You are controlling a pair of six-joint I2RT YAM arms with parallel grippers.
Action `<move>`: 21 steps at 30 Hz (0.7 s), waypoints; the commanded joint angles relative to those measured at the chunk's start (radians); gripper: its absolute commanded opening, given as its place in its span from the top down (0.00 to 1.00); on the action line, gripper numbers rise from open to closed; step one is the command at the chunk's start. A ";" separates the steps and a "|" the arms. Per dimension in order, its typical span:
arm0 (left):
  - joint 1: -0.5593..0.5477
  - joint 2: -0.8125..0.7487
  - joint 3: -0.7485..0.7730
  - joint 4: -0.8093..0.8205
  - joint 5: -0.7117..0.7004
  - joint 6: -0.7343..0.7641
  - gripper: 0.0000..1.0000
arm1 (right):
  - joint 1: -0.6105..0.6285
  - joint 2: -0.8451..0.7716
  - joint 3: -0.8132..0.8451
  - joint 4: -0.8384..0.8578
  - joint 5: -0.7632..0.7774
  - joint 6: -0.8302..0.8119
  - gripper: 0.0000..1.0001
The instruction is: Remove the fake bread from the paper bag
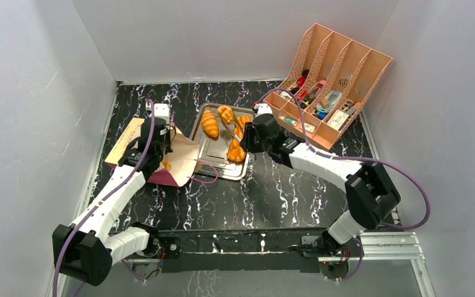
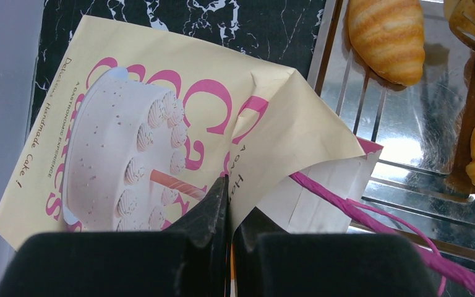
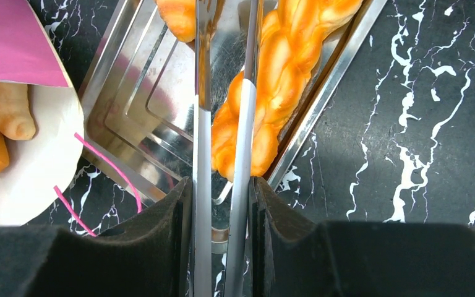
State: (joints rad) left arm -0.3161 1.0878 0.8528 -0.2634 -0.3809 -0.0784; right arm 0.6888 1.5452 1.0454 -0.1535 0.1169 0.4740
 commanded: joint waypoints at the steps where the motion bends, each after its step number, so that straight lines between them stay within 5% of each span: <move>1: 0.003 -0.038 0.014 -0.017 0.016 -0.001 1.00 | -0.002 0.011 0.070 0.086 -0.010 0.011 0.90; 11: 0.002 -0.040 0.014 -0.022 0.014 0.003 1.00 | -0.003 0.055 0.063 0.074 -0.013 0.026 0.57; 21: 0.003 -0.038 0.015 -0.022 0.017 0.002 1.00 | -0.003 0.010 0.037 0.065 0.001 0.026 0.50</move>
State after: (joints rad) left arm -0.3161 1.0756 0.8528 -0.2703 -0.3763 -0.0780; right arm 0.6880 1.6157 1.0573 -0.1478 0.1024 0.4992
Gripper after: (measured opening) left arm 0.009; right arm 0.501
